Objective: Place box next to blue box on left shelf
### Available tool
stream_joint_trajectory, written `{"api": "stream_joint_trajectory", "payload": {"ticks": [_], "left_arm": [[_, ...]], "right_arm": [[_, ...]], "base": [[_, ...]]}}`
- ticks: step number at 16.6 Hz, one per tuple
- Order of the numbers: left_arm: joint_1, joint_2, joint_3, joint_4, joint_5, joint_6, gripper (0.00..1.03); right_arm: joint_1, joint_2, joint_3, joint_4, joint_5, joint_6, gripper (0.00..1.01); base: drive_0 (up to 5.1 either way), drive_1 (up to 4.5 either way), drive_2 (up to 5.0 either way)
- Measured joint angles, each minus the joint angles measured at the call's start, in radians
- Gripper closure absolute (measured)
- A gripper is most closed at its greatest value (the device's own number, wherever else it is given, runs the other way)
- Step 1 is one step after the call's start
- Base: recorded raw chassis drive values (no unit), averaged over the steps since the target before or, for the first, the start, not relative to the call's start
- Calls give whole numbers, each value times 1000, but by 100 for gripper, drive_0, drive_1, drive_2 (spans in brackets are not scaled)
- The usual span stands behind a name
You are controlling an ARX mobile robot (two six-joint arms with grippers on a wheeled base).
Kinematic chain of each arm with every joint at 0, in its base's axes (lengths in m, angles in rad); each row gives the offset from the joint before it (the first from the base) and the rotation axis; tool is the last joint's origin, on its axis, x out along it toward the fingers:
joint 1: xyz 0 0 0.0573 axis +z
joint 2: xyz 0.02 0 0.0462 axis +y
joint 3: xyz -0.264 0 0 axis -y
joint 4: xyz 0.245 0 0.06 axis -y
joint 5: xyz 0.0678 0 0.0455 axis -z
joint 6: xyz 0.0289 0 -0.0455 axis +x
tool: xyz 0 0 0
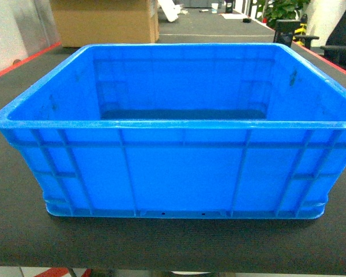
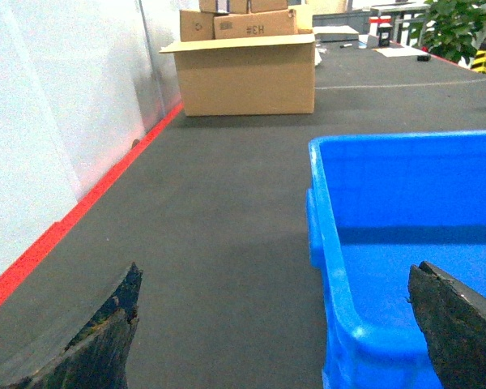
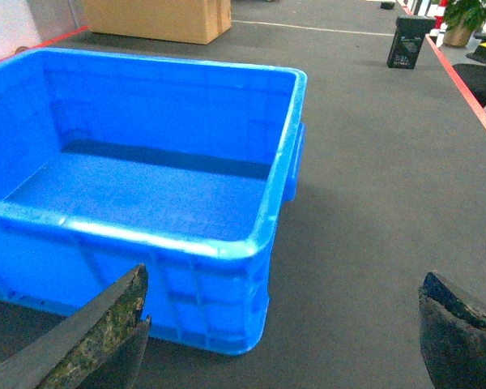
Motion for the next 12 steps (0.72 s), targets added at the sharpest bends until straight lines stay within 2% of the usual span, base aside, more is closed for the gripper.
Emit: {"api": "stream_joint_trajectory", "payload": {"ticks": [1,2,4,7,12], "left_arm": [[14,121,80,26,6,-2,5],[25,219,146,16,7,-9,5],[33,410,278,-35,38,-32,5],[29,621,450,-48,56,-36,5],[2,775,504,-73,101,-92,5]], "right_arm": [[29,120,71,42,37,-4,3],[46,207,127,41,55,-3,3],[80,429,285,46,127,3,3],[116,718,527,-58,142,72,3],[127,907,694,-188,173,131,3]], "base": [[0,0,0],[0,0,0],[0,0,0],[0,0,0],[0,0,0]]}}
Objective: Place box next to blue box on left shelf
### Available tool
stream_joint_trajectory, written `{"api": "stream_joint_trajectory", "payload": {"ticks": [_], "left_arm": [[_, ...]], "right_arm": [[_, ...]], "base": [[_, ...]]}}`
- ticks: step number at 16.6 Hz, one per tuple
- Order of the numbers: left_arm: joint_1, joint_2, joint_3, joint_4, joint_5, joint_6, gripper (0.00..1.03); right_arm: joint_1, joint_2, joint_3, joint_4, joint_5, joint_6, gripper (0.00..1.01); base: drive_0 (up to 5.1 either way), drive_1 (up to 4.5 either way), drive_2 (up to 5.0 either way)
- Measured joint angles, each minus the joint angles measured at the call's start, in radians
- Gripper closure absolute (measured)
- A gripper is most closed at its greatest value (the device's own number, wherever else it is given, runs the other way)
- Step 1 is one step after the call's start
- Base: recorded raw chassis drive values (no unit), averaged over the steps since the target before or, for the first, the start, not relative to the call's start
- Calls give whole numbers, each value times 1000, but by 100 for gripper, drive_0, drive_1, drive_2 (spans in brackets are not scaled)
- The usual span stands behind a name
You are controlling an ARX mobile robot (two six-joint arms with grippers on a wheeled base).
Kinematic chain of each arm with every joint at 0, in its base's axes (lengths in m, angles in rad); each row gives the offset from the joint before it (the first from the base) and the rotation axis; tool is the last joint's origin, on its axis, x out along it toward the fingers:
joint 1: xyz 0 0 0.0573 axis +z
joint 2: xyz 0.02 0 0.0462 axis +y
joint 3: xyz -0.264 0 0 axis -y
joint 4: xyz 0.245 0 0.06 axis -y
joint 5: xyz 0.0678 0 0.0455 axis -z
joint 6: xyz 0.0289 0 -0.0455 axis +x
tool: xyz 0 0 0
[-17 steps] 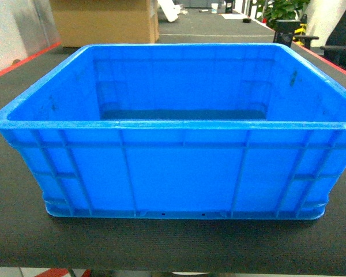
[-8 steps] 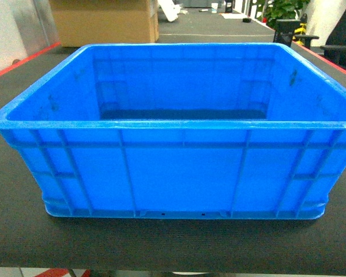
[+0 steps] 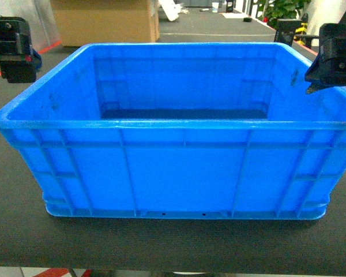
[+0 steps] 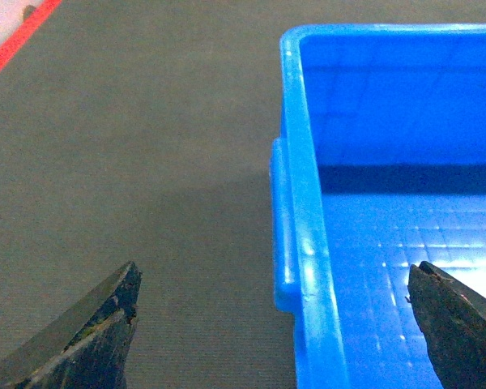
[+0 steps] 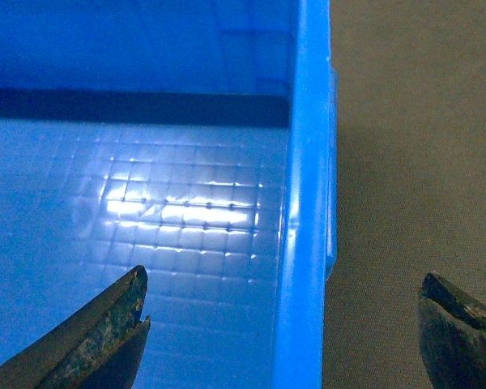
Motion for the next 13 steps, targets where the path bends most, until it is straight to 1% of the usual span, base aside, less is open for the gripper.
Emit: {"api": "stream_joint_trajectory", "payload": {"ticks": [2,3,5,10,12,13], "left_arm": [[-14,33,31,-40,7,-15,5],[-18,49,44,-77,3,-15,5],[-17,84,53,-115,-16,-21,5],[-16,115,83,-176,-1,-56,5],[-18,117,93,-204,6,-68,22],[-18,119,97,-217,7,-69,33]], "right_arm": [[0,35,21,-31,3,10,3],[0,44,21,-36,3,10,3],[1,55,21,-38,6,10,3],[7,74,21,-27,8,10,3],[7,74,21,-27,16,10,22],[8,74,21,-27,18,10,33]], "base": [[0,0,0],[0,0,0],[0,0,0],[0,0,0],[0,0,0],[0,0,0]]}}
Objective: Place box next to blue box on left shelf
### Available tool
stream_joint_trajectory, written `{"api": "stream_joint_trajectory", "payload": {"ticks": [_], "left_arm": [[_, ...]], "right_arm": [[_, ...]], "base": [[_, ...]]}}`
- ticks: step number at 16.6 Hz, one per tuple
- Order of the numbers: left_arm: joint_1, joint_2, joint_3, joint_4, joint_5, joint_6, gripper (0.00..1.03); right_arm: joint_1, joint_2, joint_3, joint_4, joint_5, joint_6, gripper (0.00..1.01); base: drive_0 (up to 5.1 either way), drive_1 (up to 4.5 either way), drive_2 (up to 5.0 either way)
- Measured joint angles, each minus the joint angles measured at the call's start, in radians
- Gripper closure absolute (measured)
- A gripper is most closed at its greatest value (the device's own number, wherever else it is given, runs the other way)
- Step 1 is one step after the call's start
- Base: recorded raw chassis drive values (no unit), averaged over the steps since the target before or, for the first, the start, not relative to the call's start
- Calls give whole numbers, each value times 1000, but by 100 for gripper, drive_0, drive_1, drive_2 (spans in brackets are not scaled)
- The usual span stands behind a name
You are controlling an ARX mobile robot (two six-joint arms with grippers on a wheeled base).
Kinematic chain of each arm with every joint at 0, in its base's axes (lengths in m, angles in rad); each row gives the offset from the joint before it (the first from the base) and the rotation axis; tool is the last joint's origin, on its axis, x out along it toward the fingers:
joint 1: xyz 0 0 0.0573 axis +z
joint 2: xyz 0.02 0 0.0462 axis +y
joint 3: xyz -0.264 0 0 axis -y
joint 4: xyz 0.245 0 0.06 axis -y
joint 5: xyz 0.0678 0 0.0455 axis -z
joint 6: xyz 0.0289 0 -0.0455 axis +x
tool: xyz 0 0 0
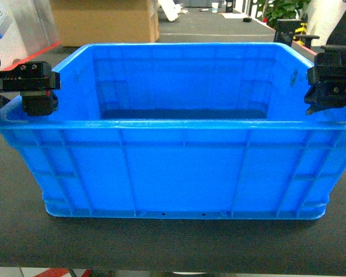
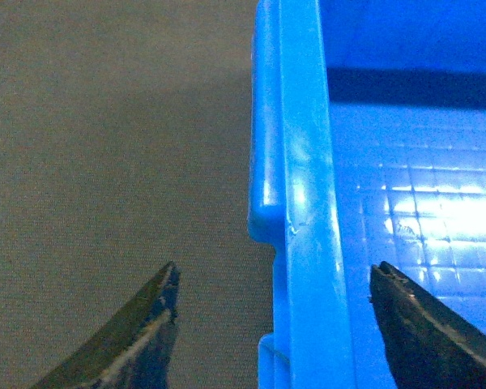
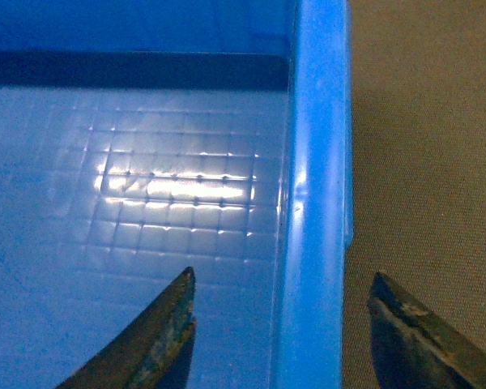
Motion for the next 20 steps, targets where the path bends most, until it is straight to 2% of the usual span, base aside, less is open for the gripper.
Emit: {"api": "stream_joint_trajectory", "payload": {"ticks": [5,6,10,12,13,14,15,17,20], "left_arm": [[-10,5,8,-10,0,-2,82],[-11,5,8,-7,3,2,90],[-18,-14,-46,116,-3,22,92],[-22,-64,-98,168,-17,32,92],[-30,-130,-157,264,-24,31,92],[-45,-211,-205,414,-57,59,92],[-53,-238,-227,497,-75,82,92],[-57,-265,-261,585,-88,109,92],[-64,-286,-307,576,-91,105,92]], "right_arm": [[0,0,0,-3,1,0,83],[-1,0,-1,-1,-5,21,90],[0,-20,-52,93,-20,65,91],[6,-63,-97,148,-15,72,91],[11,-133,-136,205,-4,71,92],[12,-214,-167,273,11,68,92],[13,-248,-189,314,20,66,92],[19,-291,-219,350,32,66,92],[20,-325,-285,392,43,47,92]], "base": [[0,0,0],[0,0,0],[0,0,0],[0,0,0],[0,0,0],[0,0,0],[0,0,0],[0,0,0],[0,0,0]]}}
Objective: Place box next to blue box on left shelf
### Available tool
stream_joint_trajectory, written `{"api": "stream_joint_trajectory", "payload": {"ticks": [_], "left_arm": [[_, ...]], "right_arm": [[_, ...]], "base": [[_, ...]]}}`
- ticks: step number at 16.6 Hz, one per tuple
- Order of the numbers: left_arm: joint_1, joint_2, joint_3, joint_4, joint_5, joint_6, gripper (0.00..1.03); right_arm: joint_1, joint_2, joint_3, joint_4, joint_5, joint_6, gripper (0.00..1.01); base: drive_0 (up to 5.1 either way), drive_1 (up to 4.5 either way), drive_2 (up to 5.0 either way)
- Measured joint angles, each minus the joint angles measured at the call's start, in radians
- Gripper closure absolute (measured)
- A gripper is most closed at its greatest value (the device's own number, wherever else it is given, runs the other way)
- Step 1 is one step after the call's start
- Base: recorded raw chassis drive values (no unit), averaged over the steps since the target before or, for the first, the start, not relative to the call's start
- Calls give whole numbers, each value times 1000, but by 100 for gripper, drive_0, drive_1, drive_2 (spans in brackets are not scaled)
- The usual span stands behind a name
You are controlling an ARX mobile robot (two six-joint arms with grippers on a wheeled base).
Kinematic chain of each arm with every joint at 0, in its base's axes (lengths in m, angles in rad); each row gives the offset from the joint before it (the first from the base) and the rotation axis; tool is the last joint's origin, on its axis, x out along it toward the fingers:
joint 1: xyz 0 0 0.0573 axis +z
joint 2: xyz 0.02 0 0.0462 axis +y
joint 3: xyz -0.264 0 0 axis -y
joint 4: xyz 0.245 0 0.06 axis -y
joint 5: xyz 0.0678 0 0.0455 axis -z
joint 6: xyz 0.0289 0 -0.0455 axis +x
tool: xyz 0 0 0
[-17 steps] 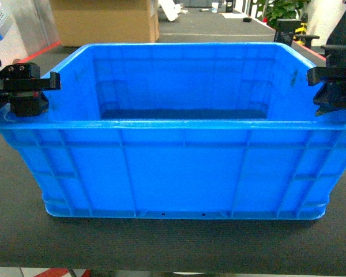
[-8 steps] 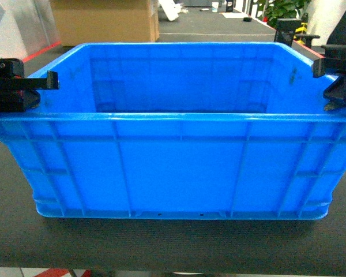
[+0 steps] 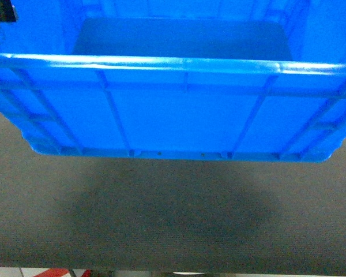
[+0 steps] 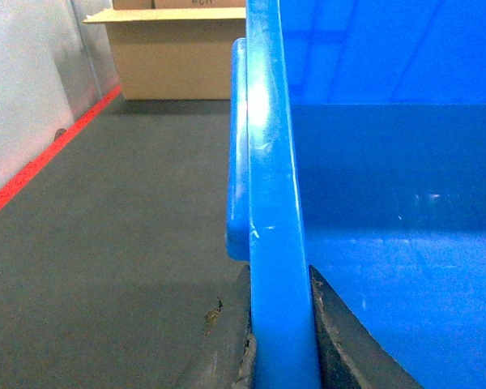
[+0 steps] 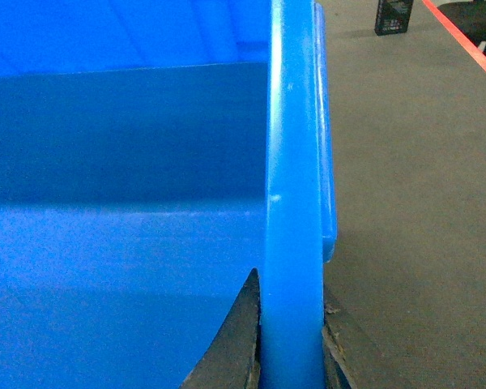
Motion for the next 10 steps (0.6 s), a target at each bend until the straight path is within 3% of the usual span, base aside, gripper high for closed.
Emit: {"api": "stream_joint_trajectory", "payload": {"ticks": [10], "left_arm": [[-4,-23,-18,8,3,-5,93]], "right_arm": [[5,-33,-34,39,13,-18,92]], "base": [[0,0,0]]}}
